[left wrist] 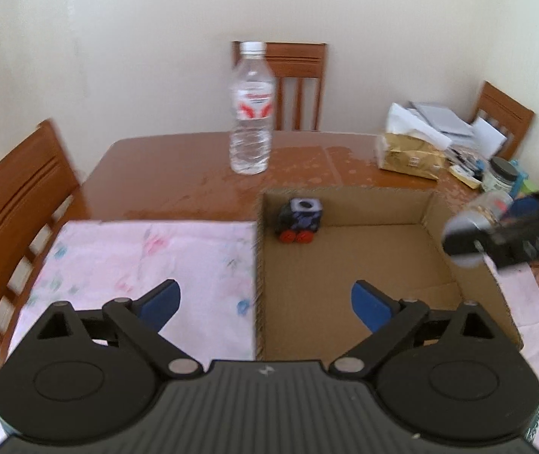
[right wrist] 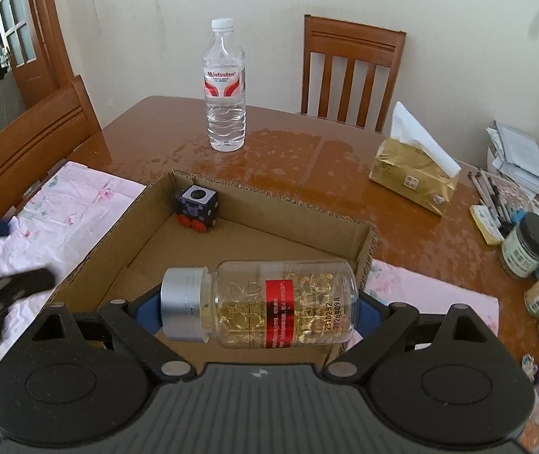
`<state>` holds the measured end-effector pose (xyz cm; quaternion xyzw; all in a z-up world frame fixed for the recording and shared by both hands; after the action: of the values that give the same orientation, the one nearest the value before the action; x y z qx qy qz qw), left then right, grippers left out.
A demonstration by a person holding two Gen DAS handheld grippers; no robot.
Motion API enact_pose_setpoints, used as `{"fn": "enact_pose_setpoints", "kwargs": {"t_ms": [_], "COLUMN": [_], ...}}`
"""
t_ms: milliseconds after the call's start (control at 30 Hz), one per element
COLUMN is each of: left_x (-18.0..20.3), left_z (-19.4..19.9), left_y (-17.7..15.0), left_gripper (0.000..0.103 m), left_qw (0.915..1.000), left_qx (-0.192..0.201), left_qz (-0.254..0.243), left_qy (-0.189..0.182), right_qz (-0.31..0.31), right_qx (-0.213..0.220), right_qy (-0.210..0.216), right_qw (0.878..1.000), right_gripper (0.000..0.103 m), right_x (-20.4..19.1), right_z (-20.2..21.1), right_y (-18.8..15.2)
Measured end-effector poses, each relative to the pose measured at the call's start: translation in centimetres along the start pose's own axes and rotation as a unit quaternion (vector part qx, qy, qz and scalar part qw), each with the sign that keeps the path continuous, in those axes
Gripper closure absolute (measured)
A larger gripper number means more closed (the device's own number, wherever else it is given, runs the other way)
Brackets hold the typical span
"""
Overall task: Organize rigid objects
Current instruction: 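Lower the capsule bottle into the box and open the right tool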
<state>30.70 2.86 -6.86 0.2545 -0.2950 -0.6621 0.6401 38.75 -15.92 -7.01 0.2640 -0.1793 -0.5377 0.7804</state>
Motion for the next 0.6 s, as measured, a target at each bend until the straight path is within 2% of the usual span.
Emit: {"fn": "enact_pose_setpoints", "kwargs": {"t_ms": [200,267,433,600], "left_x": [-1.2,-1.5,-2.1,-2.4], "left_z": [2.2,2.6,3.7,4.3], "left_y": [-3.0,-3.7,-5.2,-6.1], "left_gripper": [0.006,0.006,0.006,0.006], "left_qw": [0.9996,0.9994,0.9988,0.9986], "left_qx": [-0.011,-0.018,-0.023,-0.027], "left_qz": [0.012,0.013,0.025,0.028], "left_qy": [0.023,0.028,0.034,0.036], "right_qz": [0.005,0.014,0.017,0.005], "right_qx": [-0.005,-0.001,0.018,0.021], "right_qy": [-0.006,-0.012,-0.023,-0.017], "right_qw": [1.000,1.000,0.999,1.000], "right_gripper": [0.006,0.000,0.000,0.000], "right_x": [-0.6,-0.9,-1.2,-1.6], "right_z": [-2.8,-3.3,-2.7,-1.0], "right_y": [2.4,3.1,3.9,2.9]}}
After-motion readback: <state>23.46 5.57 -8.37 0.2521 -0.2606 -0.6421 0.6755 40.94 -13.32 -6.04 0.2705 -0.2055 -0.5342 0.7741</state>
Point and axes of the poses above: each gripper's, at about its wrist camera, not at the fingertips, and z roughly against the way its jaws point, x to its right, y to its top, the point moved 8 cm from there along -z, roughly the way its jaws point, and after that the axes turned 2 degrees about -y, right-handed, at the moved point
